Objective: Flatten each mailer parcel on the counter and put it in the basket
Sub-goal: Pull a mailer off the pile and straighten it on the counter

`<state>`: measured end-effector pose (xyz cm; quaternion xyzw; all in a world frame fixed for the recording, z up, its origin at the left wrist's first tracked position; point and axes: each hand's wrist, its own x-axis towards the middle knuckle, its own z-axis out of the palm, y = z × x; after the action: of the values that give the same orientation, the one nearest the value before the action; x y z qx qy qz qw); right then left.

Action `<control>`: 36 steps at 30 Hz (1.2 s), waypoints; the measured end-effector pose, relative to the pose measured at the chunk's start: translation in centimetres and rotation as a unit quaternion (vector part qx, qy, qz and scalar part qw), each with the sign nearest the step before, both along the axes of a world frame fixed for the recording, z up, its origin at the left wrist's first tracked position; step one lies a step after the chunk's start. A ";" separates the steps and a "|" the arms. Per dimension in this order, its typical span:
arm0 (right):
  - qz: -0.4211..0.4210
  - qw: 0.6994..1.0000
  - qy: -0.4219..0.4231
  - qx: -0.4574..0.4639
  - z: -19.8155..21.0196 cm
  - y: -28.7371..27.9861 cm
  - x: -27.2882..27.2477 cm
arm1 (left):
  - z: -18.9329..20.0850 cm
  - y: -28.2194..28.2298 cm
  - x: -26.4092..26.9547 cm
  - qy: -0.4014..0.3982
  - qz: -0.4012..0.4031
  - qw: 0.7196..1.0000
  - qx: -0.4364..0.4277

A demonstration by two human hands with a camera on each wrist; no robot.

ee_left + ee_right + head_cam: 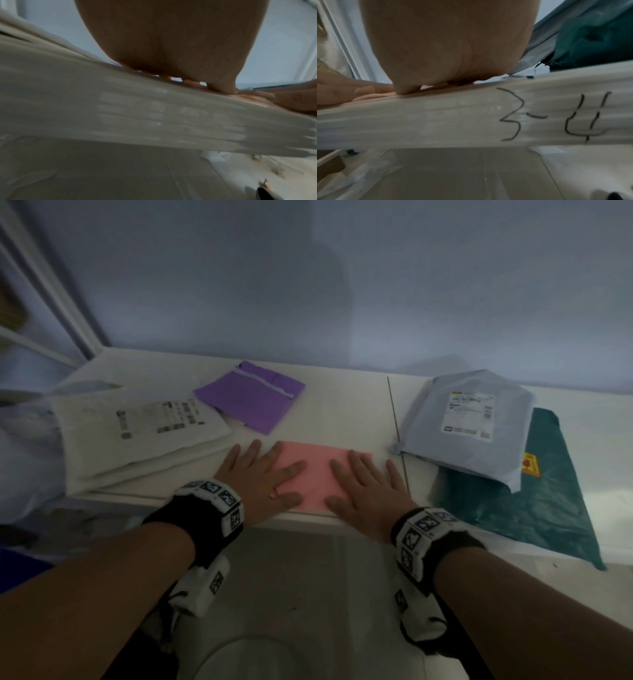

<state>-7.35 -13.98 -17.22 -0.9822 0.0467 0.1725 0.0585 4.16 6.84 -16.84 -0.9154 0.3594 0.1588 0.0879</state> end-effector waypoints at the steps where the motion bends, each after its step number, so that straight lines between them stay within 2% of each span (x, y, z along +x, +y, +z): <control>1: -0.003 1.000 0.012 -0.005 0.0 -0.1 0.2 | 0.1 0.0 0.1 0.002 0.000 1.000 0.001; 7: -0.011 0.999 0.041 -0.002 0.6 -0.3 1.0 | 0.5 -0.2 0.7 -0.004 -0.018 1.000 0.018; 11: -0.049 0.996 0.043 0.054 1.6 0.2 1.2 | 0.7 -0.6 0.5 0.017 0.007 1.000 0.012; 13: -0.087 0.993 -0.020 0.083 3.0 0.4 1.7 | 1.4 -1.0 0.5 0.033 0.022 0.999 -0.013; 15: -0.151 0.982 -0.087 0.068 4.2 0.4 2.1 | 2.2 -1.4 0.5 0.027 0.052 0.996 -0.069; 17: -0.231 0.966 -0.091 0.066 5.0 0.2 2.2 | 2.6 -1.4 0.3 0.006 0.099 0.990 -0.097; 20: -0.319 0.930 -0.046 0.175 5.9 0.0 2.2 | 3.1 -1.6 -0.3 -0.015 0.157 0.985 -0.072; 23: -0.314 0.922 -0.020 0.227 6.3 -0.2 2.3 | 3.3 -2.1 -0.3 -0.011 0.173 0.983 -0.054; 26: -0.352 0.884 0.001 0.308 5.8 -0.2 2.4 | 3.6 -2.3 -0.6 -0.003 0.180 0.982 -0.054; 30: -0.317 0.897 -0.048 0.303 5.9 -0.2 2.8 | 3.8 -2.2 -0.5 0.022 0.209 0.975 -0.073; 32: -0.312 0.889 -0.074 0.328 6.2 -0.4 2.8 | 4.0 -1.9 -0.2 0.053 0.238 0.964 -0.104; 34: -0.304 0.879 -0.099 0.355 6.8 -0.7 2.7 | 4.6 -1.3 0.0 0.104 0.253 0.947 -0.169; 36: -0.303 0.860 -0.123 0.393 7.7 -0.8 2.3 | 5.3 -0.6 0.3 0.167 0.275 0.911 -0.258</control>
<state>-5.01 -14.74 -9.52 -0.8285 0.2626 0.0277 0.4939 4.41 6.28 -11.54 -0.9289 0.1310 0.2295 -0.2596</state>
